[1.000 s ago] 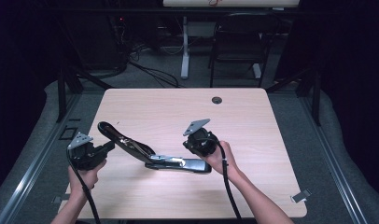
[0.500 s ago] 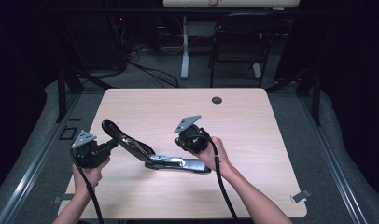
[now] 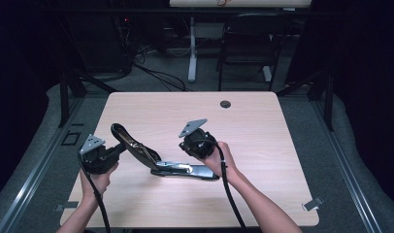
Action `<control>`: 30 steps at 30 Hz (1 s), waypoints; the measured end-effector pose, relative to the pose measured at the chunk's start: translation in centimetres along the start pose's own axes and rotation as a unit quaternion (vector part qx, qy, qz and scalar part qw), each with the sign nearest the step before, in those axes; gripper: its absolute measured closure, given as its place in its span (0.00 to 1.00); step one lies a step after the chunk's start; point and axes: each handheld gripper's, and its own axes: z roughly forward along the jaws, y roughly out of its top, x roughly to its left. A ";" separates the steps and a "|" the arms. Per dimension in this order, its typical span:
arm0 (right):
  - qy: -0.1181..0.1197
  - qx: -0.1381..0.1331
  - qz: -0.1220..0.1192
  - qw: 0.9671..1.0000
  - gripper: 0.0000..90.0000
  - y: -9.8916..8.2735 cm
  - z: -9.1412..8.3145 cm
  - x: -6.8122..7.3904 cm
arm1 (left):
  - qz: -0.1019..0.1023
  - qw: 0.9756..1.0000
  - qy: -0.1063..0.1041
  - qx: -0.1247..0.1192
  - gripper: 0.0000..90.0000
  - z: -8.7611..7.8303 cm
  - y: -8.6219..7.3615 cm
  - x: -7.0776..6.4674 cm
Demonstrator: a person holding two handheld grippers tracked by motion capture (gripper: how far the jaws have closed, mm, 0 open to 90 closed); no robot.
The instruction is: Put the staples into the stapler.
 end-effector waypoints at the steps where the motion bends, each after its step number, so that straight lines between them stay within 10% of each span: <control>1: 0.000 0.000 0.000 1.000 1.00 0.0 0.0 0.0 | 0.001 1.000 -0.001 0.004 1.00 0.0 0.0 0.0; 30: -0.007 -0.005 -0.002 1.000 1.00 0.7 -0.3 0.2 | 0.028 0.999 -0.020 0.000 1.00 1.1 0.2 -1.4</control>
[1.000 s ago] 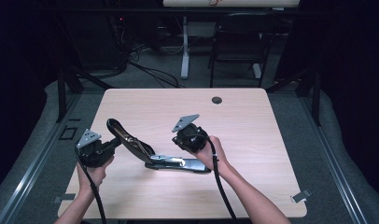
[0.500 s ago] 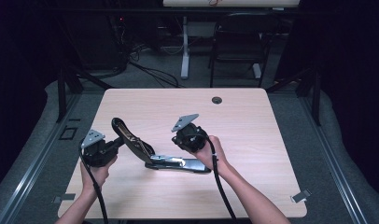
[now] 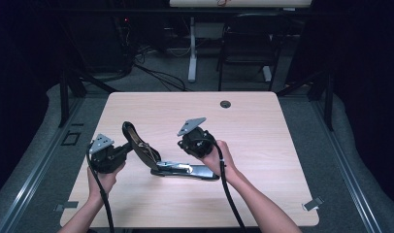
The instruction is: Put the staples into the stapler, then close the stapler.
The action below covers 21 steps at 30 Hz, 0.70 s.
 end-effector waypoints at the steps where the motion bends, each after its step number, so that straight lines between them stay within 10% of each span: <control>1: 0.002 0.000 -0.002 1.000 1.00 0.1 0.0 0.1 | 0.001 1.000 -0.001 0.000 1.00 0.0 0.0 0.0; 21: 0.005 -0.011 -0.009 1.000 1.00 0.9 -0.1 0.4 | -0.001 1.000 -0.010 0.015 1.00 0.7 -0.1 -0.2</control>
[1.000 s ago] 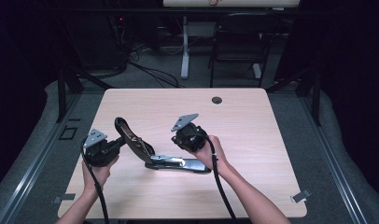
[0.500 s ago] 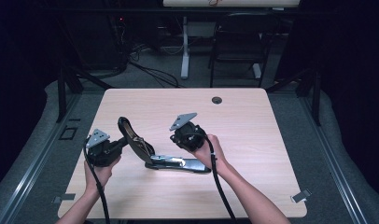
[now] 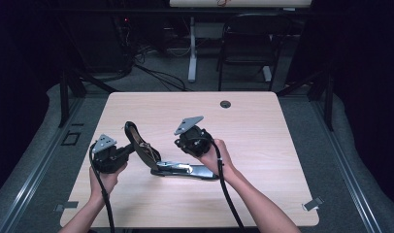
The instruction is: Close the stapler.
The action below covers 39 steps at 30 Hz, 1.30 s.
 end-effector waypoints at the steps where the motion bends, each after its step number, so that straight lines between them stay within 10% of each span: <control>1: 0.001 -0.002 0.002 1.000 1.00 0.0 0.1 0.1 | 0.002 1.000 0.001 0.000 1.00 0.1 0.0 0.0; 39: 0.013 -0.038 -0.025 0.999 1.00 3.2 0.5 1.9 | 0.032 0.999 -0.024 0.021 1.00 1.4 0.1 -1.0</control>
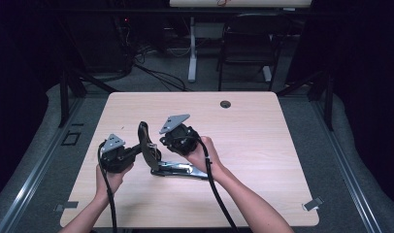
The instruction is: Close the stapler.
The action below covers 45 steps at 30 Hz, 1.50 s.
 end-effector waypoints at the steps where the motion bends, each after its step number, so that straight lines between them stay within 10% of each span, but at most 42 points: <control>1: 0.000 -0.001 0.000 1.000 1.00 0.1 0.0 0.0 | 0.004 1.000 -0.001 -0.001 1.00 0.2 0.0 -0.1; 13: -0.003 -0.040 0.012 0.999 1.00 0.2 -1.2 0.2 | 0.026 0.999 -0.029 0.023 1.00 0.8 0.0 -1.0; 45: -0.003 -0.033 0.051 0.998 1.00 -4.9 -3.4 -1.0 | 0.049 0.995 -0.053 0.069 1.00 1.9 -0.5 -2.0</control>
